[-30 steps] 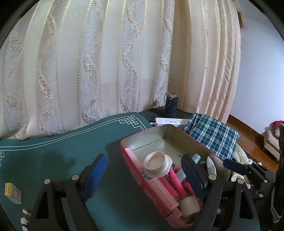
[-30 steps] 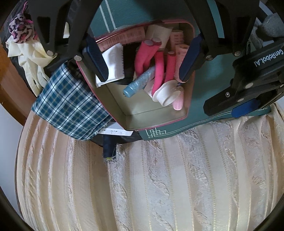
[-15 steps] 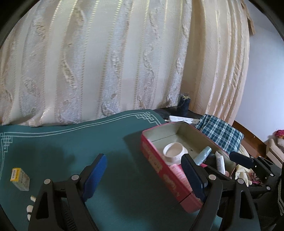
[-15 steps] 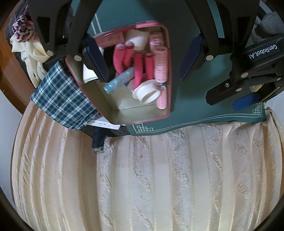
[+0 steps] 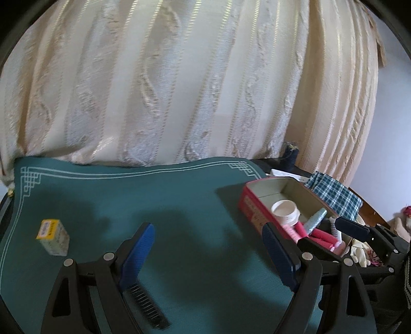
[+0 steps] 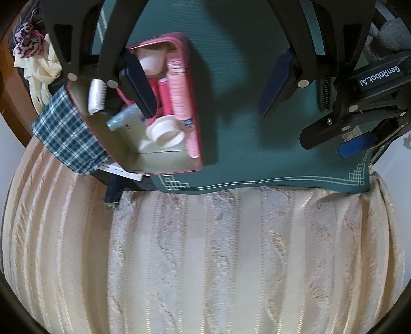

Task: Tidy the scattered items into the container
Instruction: 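Move both grippers back toward the black brush and panda figure on the mat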

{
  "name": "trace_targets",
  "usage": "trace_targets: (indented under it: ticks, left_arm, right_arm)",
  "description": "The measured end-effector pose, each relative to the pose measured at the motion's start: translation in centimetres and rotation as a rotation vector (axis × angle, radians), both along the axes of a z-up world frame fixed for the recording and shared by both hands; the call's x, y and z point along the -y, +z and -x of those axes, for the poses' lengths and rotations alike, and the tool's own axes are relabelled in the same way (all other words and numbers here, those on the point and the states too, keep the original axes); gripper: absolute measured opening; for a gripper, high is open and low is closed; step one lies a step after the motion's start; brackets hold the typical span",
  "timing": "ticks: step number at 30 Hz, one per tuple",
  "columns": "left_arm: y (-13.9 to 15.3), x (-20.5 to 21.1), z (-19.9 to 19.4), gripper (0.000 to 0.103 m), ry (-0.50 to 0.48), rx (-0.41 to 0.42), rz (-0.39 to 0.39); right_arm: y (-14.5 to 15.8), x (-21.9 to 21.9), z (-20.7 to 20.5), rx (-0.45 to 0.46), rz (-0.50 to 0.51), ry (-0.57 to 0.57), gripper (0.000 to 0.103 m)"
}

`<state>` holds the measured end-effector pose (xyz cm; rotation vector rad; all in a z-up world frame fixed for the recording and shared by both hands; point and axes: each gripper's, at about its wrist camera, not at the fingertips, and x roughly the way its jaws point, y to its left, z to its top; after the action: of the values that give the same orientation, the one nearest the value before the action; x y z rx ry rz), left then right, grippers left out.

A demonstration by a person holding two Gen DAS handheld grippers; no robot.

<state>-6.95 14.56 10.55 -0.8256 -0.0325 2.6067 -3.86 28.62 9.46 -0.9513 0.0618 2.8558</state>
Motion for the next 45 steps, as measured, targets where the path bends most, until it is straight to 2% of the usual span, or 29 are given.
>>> trace_targets:
  ticks: [13, 19, 25, 31, 36, 39, 41, 45]
  left_arm:
    - [-1.0, 7.4, -0.7, 0.087, 0.096, 0.02, -0.032]
    - [-1.9, 10.2, -0.9, 0.087, 0.153, 0.016, -0.01]
    - [-3.3, 13.7, -0.4, 0.087, 0.218, 0.041, -0.021]
    - [-4.9, 16.7, 0.5, 0.087, 0.29, 0.079, -0.019]
    - [-5.9, 17.5, 1.0, 0.087, 0.303, 0.105, -0.021]
    - [-6.1, 17.8, 1.0, 0.087, 0.307, 0.107, -0.017]
    - [-6.2, 18.2, 1.0, 0.087, 0.321, 0.109, -0.009]
    - [-6.9, 19.3, 1.3, 0.087, 0.35, 0.129, -0.01]
  right_arm:
    - [-0.3, 6.3, 1.2, 0.021, -0.021, 0.08, 0.084]
    - [-0.9, 8.3, 2.0, 0.049, -0.001, 0.117, 0.084]
    - [-2.7, 9.3, 3.4, 0.111, 0.084, 0.181, 0.084]
    - [-5.0, 11.4, 4.3, 0.169, 0.105, 0.25, 0.084]
    - [-6.6, 12.9, 5.3, 0.215, 0.115, 0.302, 0.084]
    - [-7.8, 13.7, 5.9, 0.255, 0.124, 0.329, 0.077]
    - [-8.4, 14.0, 6.2, 0.276, 0.132, 0.345, 0.068]
    - [-9.8, 14.6, 6.9, 0.307, 0.116, 0.352, 0.063]
